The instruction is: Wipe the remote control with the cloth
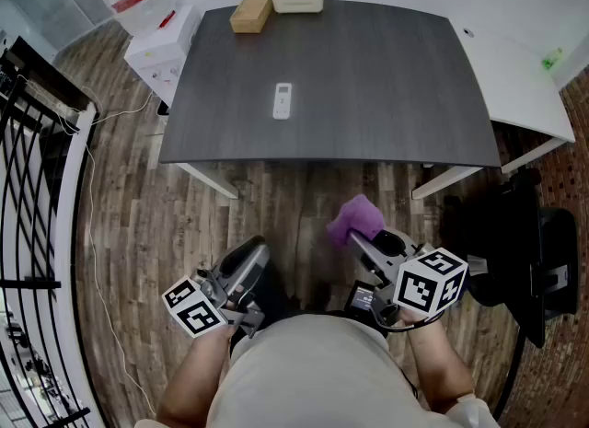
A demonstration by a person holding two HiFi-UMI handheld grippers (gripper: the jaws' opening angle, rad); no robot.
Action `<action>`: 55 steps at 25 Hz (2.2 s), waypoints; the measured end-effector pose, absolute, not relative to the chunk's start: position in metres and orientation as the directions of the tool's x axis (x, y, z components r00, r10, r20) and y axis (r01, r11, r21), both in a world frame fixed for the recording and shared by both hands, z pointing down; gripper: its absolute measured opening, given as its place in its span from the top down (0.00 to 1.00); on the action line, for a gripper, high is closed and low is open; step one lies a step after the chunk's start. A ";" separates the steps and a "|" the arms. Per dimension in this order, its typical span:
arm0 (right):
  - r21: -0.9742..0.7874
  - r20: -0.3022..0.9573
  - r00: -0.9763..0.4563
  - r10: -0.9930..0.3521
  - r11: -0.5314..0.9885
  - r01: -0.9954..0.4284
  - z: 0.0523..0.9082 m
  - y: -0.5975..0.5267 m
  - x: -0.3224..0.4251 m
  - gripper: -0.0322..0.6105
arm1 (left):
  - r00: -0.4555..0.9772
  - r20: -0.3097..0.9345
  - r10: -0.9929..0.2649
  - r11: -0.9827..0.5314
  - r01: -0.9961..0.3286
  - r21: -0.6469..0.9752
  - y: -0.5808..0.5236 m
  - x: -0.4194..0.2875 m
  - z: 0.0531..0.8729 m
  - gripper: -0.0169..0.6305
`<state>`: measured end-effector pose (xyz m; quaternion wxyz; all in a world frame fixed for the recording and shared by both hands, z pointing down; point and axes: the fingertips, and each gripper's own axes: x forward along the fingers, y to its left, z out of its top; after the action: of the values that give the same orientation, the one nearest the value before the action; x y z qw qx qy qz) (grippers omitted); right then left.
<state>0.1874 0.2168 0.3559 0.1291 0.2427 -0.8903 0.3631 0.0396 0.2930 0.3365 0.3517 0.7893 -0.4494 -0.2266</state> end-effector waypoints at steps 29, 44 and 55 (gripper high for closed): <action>-0.491 0.679 -0.639 -0.361 0.424 -0.761 0.448 0.001 0.023 0.76 | 0.658 0.402 -0.637 -0.264 -0.676 0.688 0.000 -0.102 0.491 0.79; -0.353 0.801 -0.578 -0.154 0.659 -0.664 0.509 -0.095 -0.023 0.76 | 0.525 0.596 -0.607 -0.141 -0.810 0.570 -0.070 -0.093 0.541 0.73; -0.331 0.873 -0.487 -0.006 0.727 -0.602 0.558 -0.115 -0.040 0.76 | 0.491 0.712 -0.502 -0.006 -0.825 0.565 -0.079 -0.090 0.590 0.73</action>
<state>-0.0403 -0.1149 0.5577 0.4695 0.1897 -0.8018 0.3173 -0.0899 -0.0789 0.5905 0.5166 0.6918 -0.4796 0.1565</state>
